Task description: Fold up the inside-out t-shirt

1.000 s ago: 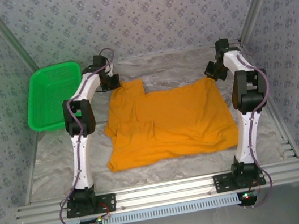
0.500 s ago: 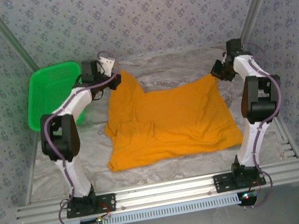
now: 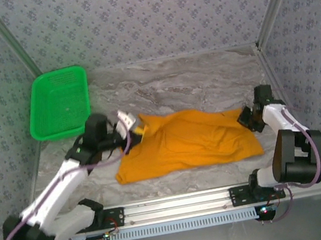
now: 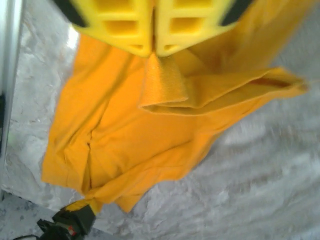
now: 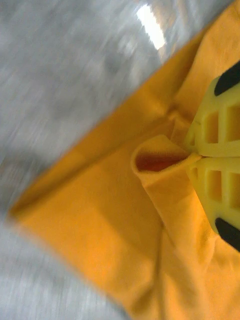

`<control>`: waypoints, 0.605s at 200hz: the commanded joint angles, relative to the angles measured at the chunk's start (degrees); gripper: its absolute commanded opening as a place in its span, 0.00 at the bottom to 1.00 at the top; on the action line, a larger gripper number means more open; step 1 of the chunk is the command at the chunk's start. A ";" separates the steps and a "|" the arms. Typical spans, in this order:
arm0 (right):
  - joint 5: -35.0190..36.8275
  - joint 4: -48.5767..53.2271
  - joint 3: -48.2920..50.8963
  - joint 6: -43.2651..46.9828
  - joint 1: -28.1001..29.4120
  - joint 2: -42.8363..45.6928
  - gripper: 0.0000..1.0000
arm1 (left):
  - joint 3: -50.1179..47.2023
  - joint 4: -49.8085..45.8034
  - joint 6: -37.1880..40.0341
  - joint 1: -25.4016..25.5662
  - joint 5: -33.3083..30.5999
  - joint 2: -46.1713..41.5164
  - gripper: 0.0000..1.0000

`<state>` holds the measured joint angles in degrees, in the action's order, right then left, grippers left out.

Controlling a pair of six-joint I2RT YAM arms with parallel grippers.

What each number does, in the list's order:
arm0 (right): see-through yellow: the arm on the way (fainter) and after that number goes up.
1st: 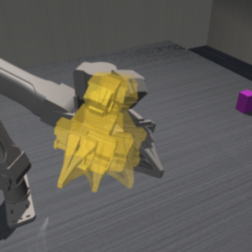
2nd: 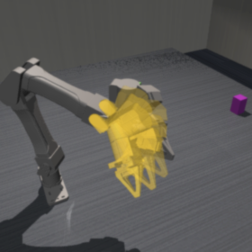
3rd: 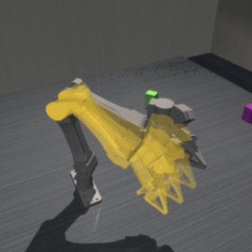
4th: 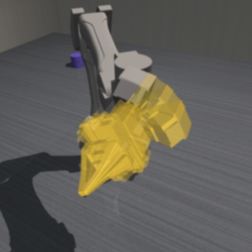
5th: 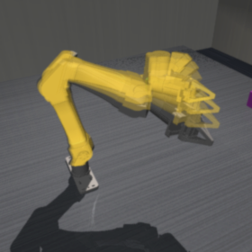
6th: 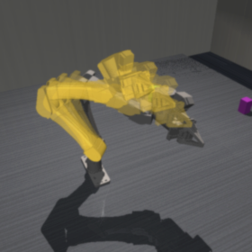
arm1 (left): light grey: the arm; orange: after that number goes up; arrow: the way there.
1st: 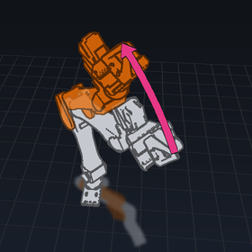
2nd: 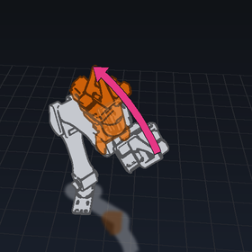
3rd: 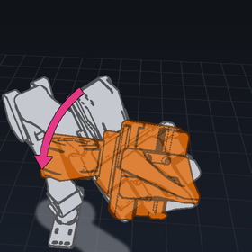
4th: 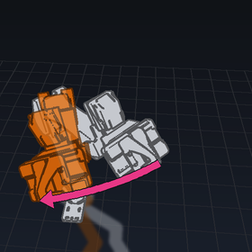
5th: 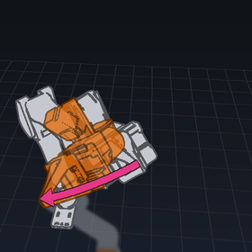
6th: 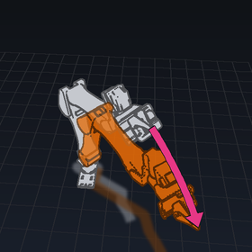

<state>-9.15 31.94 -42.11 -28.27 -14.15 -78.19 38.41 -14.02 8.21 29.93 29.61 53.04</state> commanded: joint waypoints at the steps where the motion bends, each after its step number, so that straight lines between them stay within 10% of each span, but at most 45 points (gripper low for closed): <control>1: 1.77 1.82 1.32 0.24 -3.70 1.79 0.32 | -8.49 -1.92 -13.35 -0.02 -11.63 -12.87 0.56; 9: 2.09 2.23 0.91 0.11 -4.11 2.18 0.39 | -10.43 -2.29 -15.94 0.11 -15.39 -17.75 0.82; 35: 1.86 3.78 -1.60 -1.48 -2.12 4.75 0.54 | -14.08 -1.35 -21.30 0.03 -21.06 -27.50 0.99; 80: 4.53 4.32 -10.02 0.98 14.19 2.98 0.57 | -1.30 -8.66 -32.01 -2.50 -27.06 -8.47 1.00; 121: -3.09 1.25 -12.04 2.81 14.09 -4.05 0.57 | 17.24 -21.47 -35.31 -4.93 -22.45 19.60 0.94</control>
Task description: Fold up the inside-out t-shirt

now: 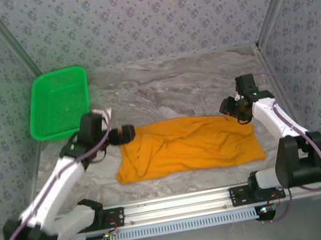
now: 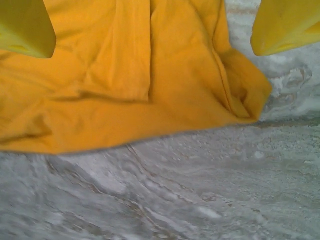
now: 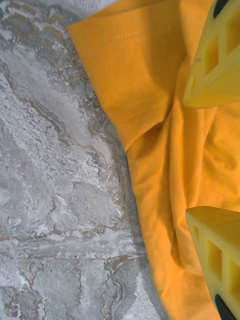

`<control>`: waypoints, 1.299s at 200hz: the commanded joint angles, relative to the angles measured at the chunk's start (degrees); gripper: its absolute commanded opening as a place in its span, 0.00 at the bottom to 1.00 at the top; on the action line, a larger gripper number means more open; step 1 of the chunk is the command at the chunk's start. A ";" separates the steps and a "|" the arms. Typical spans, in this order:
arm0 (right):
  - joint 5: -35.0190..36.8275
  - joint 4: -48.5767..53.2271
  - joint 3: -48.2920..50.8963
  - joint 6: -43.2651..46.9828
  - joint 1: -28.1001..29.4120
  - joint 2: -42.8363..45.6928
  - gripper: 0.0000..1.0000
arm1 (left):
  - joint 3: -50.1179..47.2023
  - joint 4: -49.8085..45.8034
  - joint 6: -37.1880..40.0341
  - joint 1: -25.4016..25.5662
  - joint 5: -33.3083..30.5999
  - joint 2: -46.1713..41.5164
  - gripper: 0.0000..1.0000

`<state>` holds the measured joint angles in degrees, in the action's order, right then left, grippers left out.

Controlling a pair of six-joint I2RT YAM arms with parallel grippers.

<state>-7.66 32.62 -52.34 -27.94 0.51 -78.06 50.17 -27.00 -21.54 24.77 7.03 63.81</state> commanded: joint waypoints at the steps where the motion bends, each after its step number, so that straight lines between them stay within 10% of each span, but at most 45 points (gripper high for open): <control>1: -4.78 0.58 -1.94 2.65 -0.54 -4.32 0.58 | 5.56 -8.41 -5.81 0.29 0.07 9.16 0.94; 54: 5.36 8.80 -8.16 2.13 -2.08 -12.49 0.64 | 11.08 -10.50 -13.28 0.36 -3.93 26.19 0.71; 120: -6.58 2.04 -4.99 2.31 -11.21 -20.28 0.48 | 13.65 -11.52 -12.74 -3.42 -6.18 39.34 0.34; 148: -5.42 -2.90 -7.56 1.40 -10.85 -25.30 0.28 | 15.64 -11.35 -9.77 -4.72 -9.76 41.31 0.33; 207: -6.59 -7.68 -18.48 0.87 -12.45 -32.59 0.24 | 28.51 -8.06 5.37 -5.18 -11.26 50.20 0.38; 260: -12.89 -2.85 -19.55 -1.63 -11.32 -23.65 0.57 | 35.76 -11.49 9.92 -4.33 -9.84 44.51 0.57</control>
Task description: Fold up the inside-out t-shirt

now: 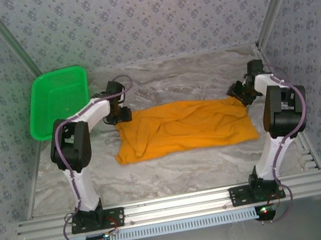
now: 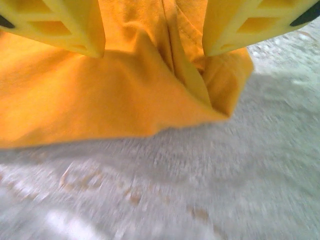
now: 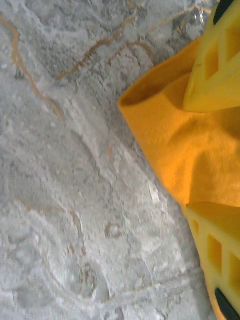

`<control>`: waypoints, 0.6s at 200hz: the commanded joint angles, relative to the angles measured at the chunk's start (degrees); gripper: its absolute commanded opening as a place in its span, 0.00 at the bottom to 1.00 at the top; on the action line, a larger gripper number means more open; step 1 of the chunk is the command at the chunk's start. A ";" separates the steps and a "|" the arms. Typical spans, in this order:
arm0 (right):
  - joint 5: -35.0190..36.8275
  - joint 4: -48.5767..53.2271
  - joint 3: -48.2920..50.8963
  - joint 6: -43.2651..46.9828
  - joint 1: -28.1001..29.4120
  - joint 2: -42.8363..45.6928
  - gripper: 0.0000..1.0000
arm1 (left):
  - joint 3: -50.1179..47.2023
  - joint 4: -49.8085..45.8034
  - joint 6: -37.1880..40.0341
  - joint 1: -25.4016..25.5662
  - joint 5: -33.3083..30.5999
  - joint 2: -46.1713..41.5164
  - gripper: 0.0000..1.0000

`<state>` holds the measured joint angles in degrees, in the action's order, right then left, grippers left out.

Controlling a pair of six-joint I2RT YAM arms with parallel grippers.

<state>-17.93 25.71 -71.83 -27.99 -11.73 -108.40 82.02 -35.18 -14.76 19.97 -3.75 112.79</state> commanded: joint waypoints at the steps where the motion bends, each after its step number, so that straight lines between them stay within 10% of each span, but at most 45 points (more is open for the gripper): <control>1: -2.41 4.38 -0.01 -1.57 1.01 6.92 0.57 | 3.93 -3.32 3.11 0.58 1.29 -4.76 0.57; 60: 13.22 12.26 8.50 14.06 3.91 17.16 0.59 | -4.04 -4.87 17.61 16.68 5.78 -12.47 0.63; 120: 19.81 8.94 12.84 39.68 8.68 17.00 0.60 | 1.43 -1.84 23.95 19.03 -3.67 -1.72 0.67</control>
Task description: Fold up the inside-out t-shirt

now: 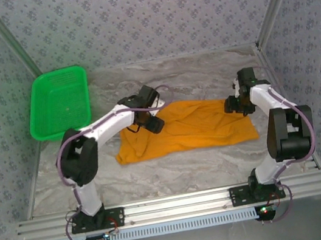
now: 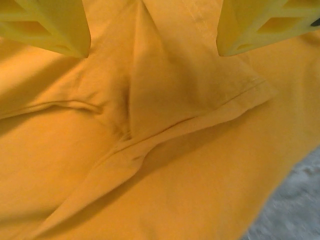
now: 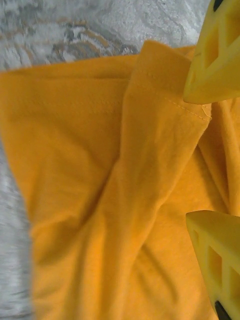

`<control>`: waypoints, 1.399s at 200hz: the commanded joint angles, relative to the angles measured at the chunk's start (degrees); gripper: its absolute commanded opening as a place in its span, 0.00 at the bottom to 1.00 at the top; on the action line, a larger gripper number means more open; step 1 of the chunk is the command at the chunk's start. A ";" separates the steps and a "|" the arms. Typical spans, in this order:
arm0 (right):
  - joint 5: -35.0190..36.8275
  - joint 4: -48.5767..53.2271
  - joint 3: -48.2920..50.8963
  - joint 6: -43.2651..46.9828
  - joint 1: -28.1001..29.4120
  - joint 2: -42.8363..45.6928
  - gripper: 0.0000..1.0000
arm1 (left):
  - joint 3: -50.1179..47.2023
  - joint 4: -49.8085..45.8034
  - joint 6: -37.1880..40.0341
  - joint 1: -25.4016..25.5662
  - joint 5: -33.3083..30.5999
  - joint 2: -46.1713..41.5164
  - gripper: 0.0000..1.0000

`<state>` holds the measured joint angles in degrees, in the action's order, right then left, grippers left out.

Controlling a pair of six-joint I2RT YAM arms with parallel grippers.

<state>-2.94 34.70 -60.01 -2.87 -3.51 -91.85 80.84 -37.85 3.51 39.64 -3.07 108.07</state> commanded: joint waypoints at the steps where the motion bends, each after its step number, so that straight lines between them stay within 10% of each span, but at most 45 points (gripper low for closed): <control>1: 4.84 -0.05 1.11 14.92 0.54 0.36 0.60 | 2.63 0.97 5.96 -0.63 -4.20 3.14 0.67; 30: 9.74 -3.33 1.45 20.75 1.14 -3.59 0.55 | 2.48 4.89 10.74 -0.87 -1.44 5.92 0.50; 49: 13.22 -5.48 0.69 24.35 1.88 -4.65 0.25 | 2.55 5.01 12.42 -1.60 0.87 5.71 0.15; 86: 17.33 -9.61 -1.33 30.12 3.73 -2.55 0.04 | -1.35 5.15 15.04 -4.02 1.83 -2.10 0.00; 153: 20.18 -21.76 -3.81 39.97 3.42 -3.92 0.03 | -5.16 2.49 16.75 -5.51 10.01 -12.07 0.00; 247: 5.21 -48.47 -7.83 46.55 0.95 -12.15 0.00 | -4.56 -0.71 19.00 -5.41 13.77 -13.79 0.00; 280: -0.08 -59.97 4.85 48.23 0.71 -5.55 0.00 | -4.05 -5.28 21.03 -2.18 16.66 -13.32 0.00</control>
<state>1.93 -16.05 -62.46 43.62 -2.13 -102.26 75.59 -37.80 22.00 35.00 9.08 96.20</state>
